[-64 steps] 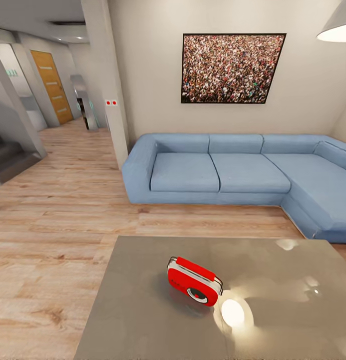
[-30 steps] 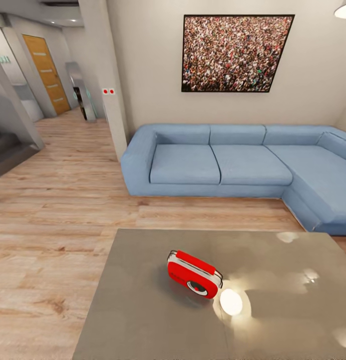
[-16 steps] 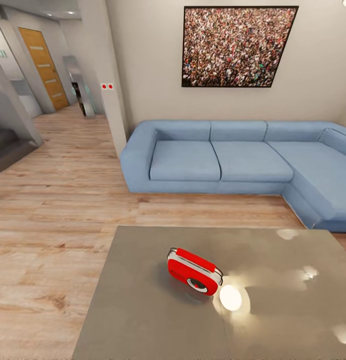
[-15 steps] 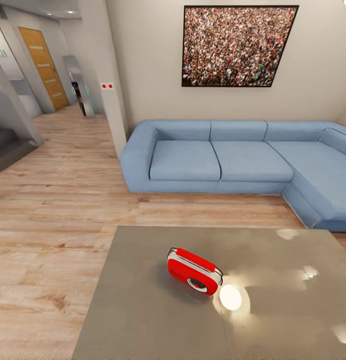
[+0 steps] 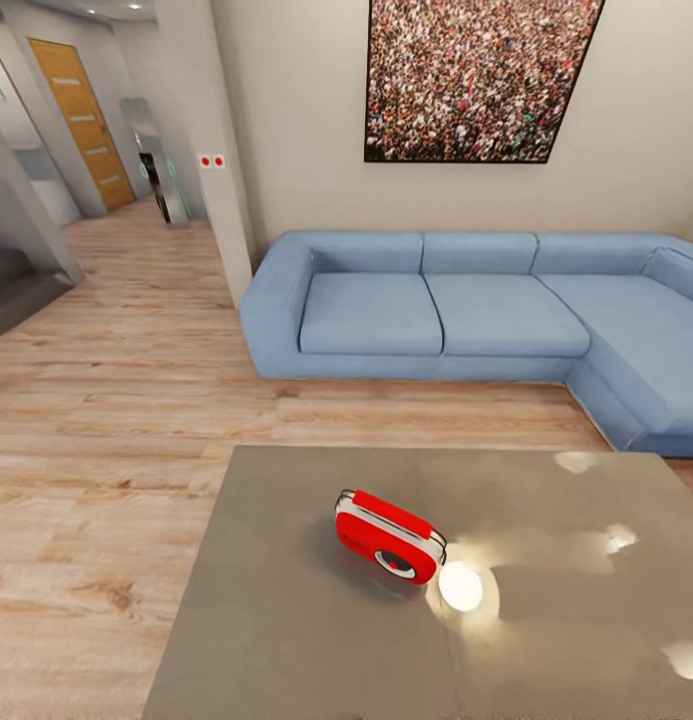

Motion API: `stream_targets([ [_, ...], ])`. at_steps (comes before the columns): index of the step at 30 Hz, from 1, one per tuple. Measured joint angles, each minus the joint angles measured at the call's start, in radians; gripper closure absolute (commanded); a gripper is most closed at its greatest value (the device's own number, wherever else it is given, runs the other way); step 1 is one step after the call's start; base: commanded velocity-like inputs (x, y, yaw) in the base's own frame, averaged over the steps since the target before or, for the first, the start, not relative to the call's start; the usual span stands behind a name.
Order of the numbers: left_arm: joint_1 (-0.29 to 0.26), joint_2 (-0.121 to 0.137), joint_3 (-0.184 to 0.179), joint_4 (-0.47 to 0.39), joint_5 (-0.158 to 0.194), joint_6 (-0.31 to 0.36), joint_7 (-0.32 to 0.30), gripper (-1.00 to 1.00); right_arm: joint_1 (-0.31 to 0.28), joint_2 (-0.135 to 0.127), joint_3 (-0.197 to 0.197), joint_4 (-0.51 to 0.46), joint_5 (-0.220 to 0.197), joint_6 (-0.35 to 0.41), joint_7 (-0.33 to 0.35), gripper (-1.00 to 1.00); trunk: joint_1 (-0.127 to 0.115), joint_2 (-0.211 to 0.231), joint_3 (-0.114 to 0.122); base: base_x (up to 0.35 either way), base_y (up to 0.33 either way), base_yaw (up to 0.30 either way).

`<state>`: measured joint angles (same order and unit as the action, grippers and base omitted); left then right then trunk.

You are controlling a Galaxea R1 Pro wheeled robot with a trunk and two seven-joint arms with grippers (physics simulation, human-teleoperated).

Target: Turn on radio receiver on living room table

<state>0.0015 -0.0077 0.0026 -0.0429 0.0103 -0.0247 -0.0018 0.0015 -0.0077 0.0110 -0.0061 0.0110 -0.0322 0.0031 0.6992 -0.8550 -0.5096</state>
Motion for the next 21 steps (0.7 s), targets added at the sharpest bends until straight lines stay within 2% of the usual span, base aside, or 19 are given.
stream_targets([
  [21, 0.0, 0.0, 0.0, 0.0, 0.0, -0.001, 0.0, -1.0, 0.0, 0.0, 0.0, 0.0, 0.0, 0.0, 0.0, -1.0, 0.0, 0.0, -0.033, 0.0, 0.0, 0.0],
])
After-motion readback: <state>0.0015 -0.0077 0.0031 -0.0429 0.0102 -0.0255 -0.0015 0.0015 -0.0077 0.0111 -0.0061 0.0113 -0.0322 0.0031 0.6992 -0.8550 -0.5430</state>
